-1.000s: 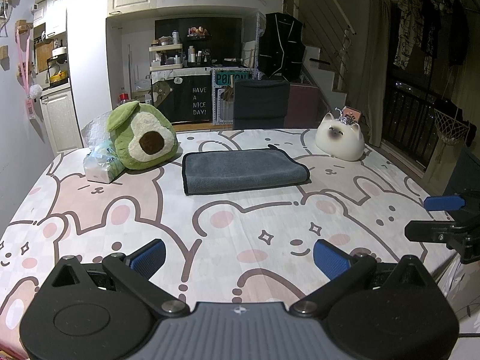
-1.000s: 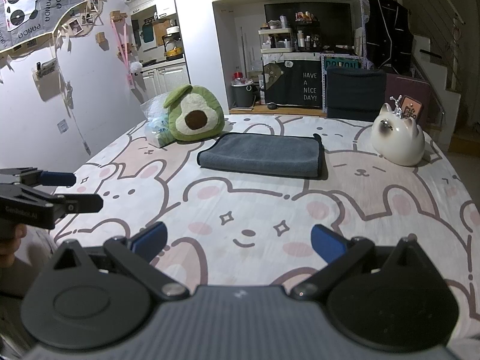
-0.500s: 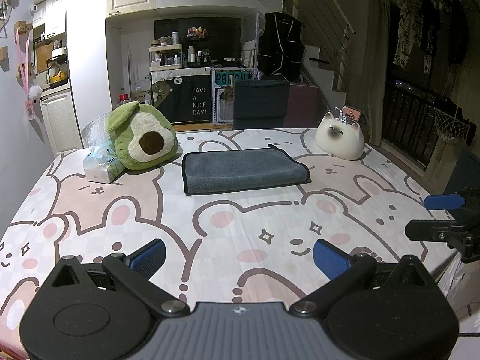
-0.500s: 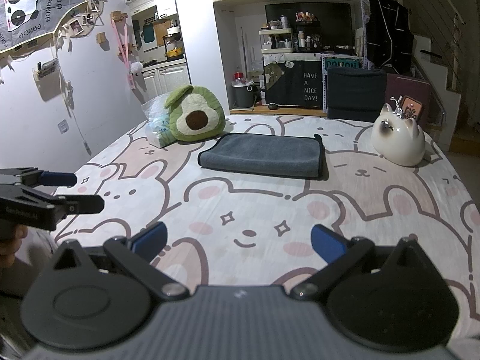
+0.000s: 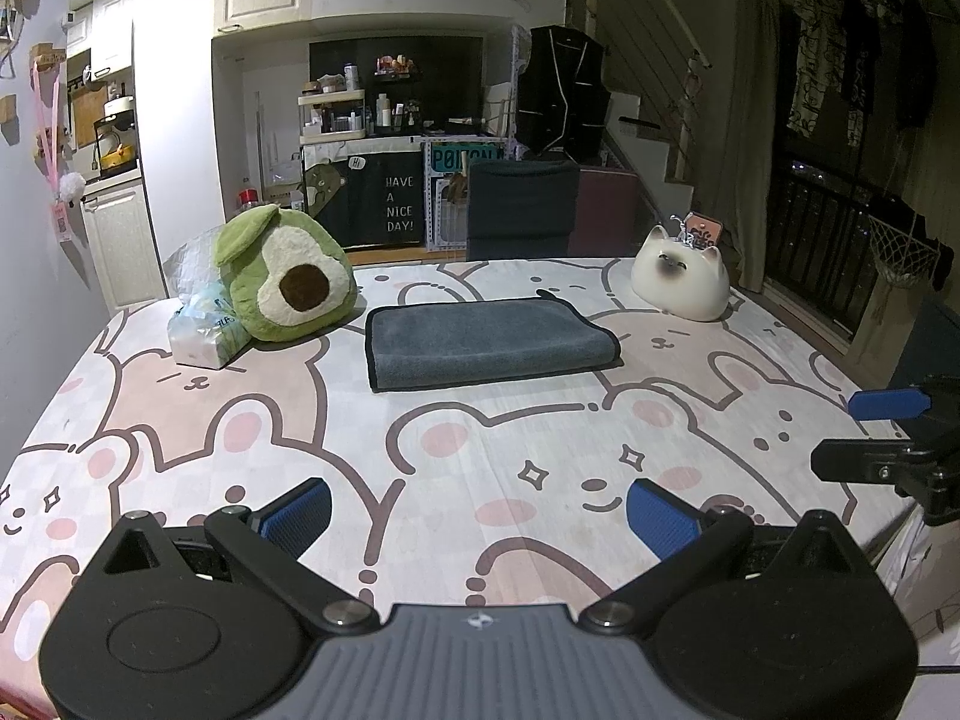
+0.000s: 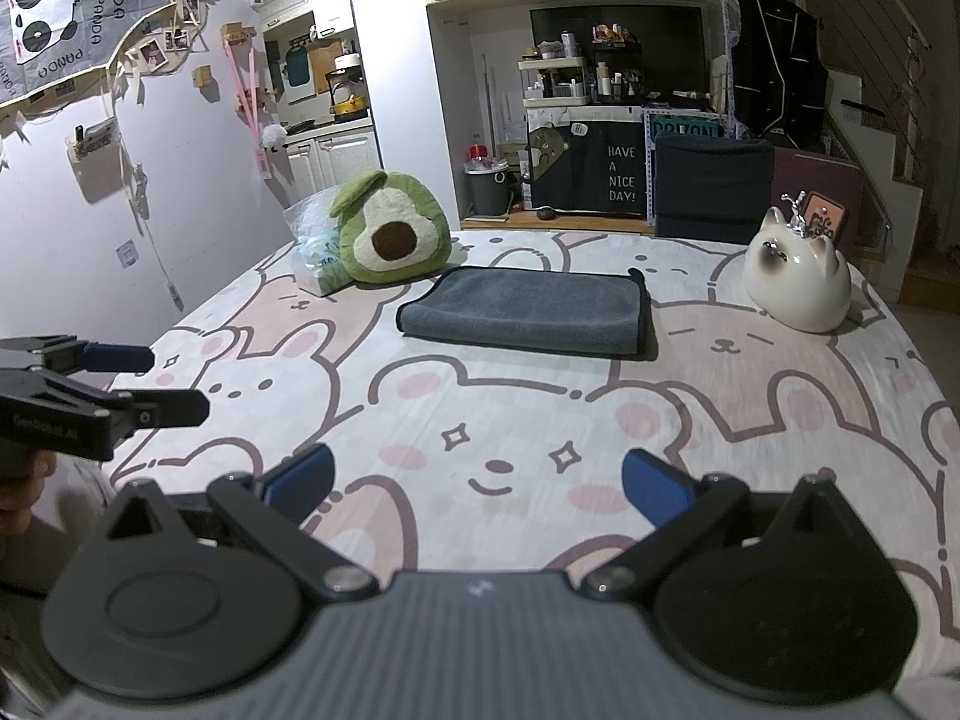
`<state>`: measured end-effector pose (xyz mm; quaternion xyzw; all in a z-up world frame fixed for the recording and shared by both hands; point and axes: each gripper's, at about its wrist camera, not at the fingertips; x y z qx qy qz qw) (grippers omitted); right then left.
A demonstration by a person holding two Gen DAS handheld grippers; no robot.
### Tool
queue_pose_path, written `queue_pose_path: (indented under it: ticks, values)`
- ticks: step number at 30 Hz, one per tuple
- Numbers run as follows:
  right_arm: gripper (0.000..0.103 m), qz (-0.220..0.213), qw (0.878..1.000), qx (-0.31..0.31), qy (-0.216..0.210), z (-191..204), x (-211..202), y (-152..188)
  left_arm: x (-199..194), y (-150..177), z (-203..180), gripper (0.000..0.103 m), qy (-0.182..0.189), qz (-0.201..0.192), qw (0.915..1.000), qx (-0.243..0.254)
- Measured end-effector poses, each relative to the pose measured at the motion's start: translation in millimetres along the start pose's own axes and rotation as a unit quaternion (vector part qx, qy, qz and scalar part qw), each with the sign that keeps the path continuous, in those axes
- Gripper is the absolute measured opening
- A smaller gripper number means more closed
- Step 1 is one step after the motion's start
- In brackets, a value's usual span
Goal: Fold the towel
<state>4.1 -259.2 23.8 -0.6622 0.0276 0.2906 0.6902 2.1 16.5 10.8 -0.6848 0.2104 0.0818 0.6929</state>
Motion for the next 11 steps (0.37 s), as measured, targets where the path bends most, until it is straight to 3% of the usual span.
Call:
queue_pose_path:
  ticks: [11]
  values:
    - [0.103,0.0,1.0,0.0,-0.001,0.3,0.2,0.1,-0.7,0.4,0.0,0.103,0.0,0.0,1.0,0.001]
Point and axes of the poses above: each gripper's, at about its wrist camera, not at the fingertips, and x roughly the way its jaws point, z to its left, y to its underside, and after that the axes turned 12 degrees about -z, right-handed
